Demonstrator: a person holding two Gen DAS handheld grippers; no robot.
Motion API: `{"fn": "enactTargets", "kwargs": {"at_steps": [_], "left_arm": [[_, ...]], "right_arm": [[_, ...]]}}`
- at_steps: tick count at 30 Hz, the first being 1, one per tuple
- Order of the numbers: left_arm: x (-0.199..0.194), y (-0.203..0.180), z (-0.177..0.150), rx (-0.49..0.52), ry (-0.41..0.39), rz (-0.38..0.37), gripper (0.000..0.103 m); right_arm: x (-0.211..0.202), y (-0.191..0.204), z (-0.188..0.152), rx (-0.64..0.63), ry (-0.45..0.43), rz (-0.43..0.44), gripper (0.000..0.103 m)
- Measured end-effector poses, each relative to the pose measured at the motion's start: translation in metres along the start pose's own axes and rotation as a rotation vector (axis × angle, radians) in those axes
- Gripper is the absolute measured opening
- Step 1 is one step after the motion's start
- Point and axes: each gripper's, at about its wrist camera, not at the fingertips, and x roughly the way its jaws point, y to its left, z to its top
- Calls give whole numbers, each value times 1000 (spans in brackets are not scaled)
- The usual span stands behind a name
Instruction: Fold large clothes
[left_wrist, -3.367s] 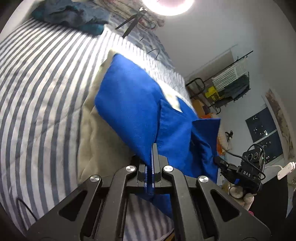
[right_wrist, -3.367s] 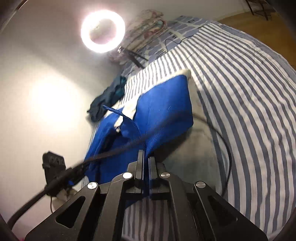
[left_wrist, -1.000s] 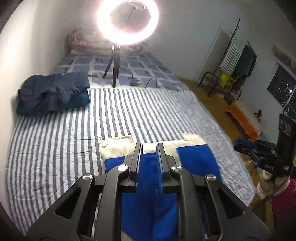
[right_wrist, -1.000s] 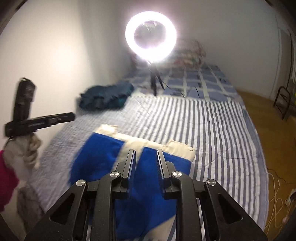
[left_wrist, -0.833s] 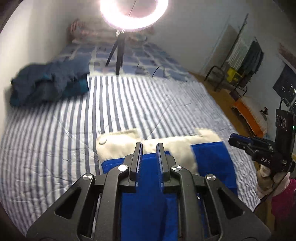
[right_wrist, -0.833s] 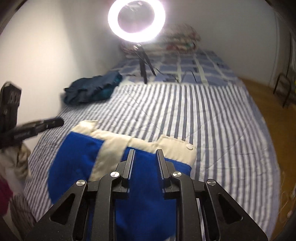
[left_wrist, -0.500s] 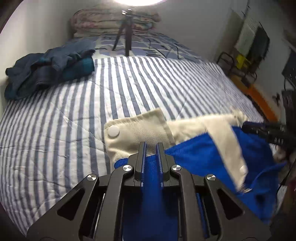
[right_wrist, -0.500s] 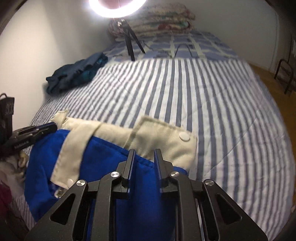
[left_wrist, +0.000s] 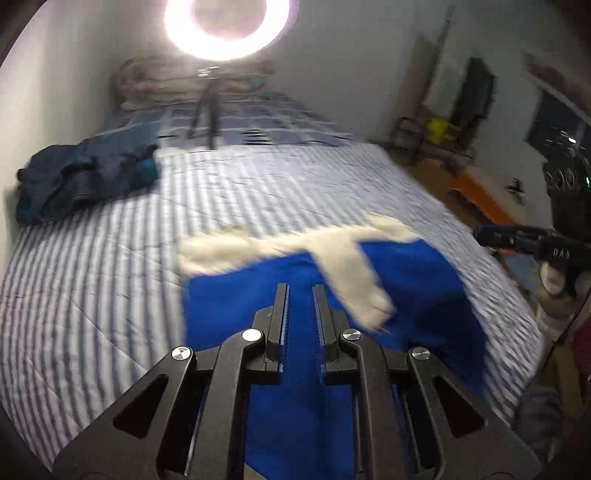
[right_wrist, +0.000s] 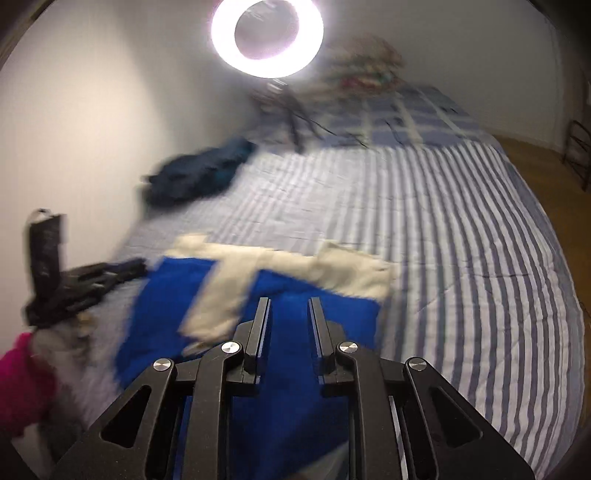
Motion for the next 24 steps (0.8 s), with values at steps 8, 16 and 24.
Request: {"fn": "enactTargets", "kwargs": {"at_steps": [8, 16, 24], "left_arm": [[32, -51, -47, -214, 158, -336, 13], [69, -78, -62, -234, 209, -343, 13], [56, -99, -77, -107, 201, -295, 13]], "right_arm": [[-11, 56, -33, -181, 96, 156, 16], [27, 43, -31, -180, 173, 126, 16], [73, 8, -37, -156, 250, -94, 15]]}}
